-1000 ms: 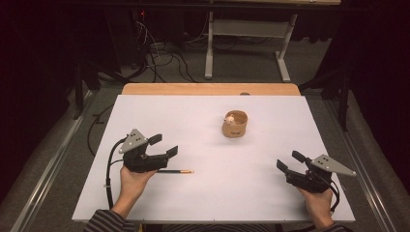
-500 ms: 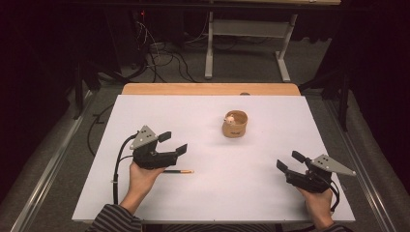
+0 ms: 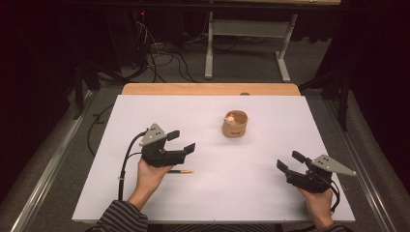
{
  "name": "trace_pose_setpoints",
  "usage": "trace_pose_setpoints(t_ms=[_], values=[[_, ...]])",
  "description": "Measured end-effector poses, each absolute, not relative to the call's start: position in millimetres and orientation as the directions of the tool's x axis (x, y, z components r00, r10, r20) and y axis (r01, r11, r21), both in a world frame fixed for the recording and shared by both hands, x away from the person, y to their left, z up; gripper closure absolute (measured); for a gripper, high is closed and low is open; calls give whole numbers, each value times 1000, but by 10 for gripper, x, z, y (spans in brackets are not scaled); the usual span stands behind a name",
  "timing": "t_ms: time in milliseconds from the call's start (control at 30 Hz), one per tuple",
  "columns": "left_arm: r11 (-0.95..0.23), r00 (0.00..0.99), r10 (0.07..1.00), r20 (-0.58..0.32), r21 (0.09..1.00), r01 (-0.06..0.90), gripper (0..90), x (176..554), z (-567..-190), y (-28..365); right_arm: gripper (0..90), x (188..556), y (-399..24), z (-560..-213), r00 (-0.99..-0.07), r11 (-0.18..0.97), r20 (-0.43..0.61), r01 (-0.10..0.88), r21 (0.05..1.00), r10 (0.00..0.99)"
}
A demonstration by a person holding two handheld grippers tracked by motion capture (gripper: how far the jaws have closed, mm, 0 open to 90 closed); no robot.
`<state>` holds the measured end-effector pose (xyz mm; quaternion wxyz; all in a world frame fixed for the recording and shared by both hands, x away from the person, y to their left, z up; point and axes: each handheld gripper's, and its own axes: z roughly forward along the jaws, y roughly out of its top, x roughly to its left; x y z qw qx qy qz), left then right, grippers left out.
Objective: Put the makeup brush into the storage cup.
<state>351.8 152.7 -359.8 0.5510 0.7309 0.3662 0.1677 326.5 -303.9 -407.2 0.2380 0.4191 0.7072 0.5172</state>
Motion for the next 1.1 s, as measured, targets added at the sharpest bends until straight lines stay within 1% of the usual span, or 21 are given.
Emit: trace_pose_setpoints(t_ms=[433,700,1100], values=[[-163,680,720,-139,918,360,244,3521,-3600,1516,287,3266,-3040,-4070,-538,115,92,339,934,838],[-196,683,722,-108,915,352,246,3509,-3573,1498,287,3264,-3037,-4070,-541,114,94,339,934,836],[-258,695,714,-88,889,378,268,3522,-3518,1528,287,3264,-3044,-4064,-538,103,106,343,933,836]])
